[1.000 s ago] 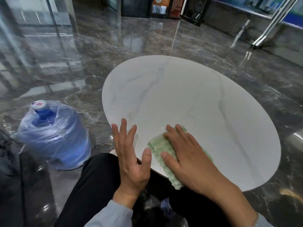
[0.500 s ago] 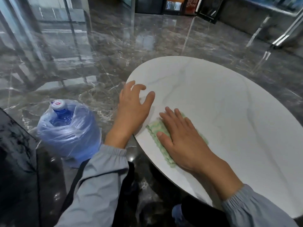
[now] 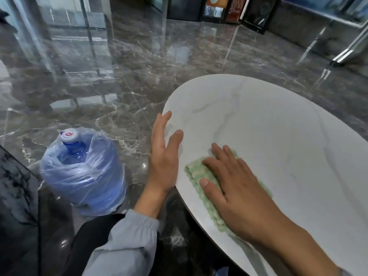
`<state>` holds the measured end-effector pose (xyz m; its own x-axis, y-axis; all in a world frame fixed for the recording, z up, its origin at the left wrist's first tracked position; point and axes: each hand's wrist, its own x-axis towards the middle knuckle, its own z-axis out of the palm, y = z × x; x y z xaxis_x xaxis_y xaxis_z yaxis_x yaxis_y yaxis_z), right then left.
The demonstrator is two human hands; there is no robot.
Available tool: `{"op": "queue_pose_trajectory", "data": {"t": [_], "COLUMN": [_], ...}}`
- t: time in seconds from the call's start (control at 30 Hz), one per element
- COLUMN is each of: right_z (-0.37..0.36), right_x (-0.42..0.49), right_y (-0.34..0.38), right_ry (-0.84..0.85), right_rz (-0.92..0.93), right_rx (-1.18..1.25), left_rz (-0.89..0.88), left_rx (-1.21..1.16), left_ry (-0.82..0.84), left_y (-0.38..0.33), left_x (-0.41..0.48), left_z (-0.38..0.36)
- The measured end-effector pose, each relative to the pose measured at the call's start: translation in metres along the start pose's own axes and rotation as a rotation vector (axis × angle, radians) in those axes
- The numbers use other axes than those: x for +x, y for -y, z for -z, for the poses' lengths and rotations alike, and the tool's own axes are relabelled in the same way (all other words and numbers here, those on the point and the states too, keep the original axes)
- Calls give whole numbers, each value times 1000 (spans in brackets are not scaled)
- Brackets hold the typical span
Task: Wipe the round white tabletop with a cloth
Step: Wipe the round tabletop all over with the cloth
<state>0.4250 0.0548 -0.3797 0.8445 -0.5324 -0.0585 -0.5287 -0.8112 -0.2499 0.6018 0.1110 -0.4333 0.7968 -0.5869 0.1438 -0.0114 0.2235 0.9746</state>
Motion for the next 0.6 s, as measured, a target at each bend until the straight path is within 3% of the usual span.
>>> {"op": "queue_pose_trajectory", "data": {"t": [0.13, 0.27, 0.4, 0.6], "right_z": [1, -2, -5, -3], "right_x": [33, -17, -47, 62], "right_y": [15, 3, 2, 27], "right_ry": [29, 97, 46, 69], "right_rz": [12, 89, 119, 85], "right_rx": [-27, -78, -104, -58], "left_rz": [-29, -46, -12, -79], "left_rx": [-62, -66, -106, -309], "left_ry": [1, -7, -14, -62], "left_y": [4, 12, 15, 13], "left_x": [1, 3, 5, 1], "left_z": [1, 0, 0, -5]}}
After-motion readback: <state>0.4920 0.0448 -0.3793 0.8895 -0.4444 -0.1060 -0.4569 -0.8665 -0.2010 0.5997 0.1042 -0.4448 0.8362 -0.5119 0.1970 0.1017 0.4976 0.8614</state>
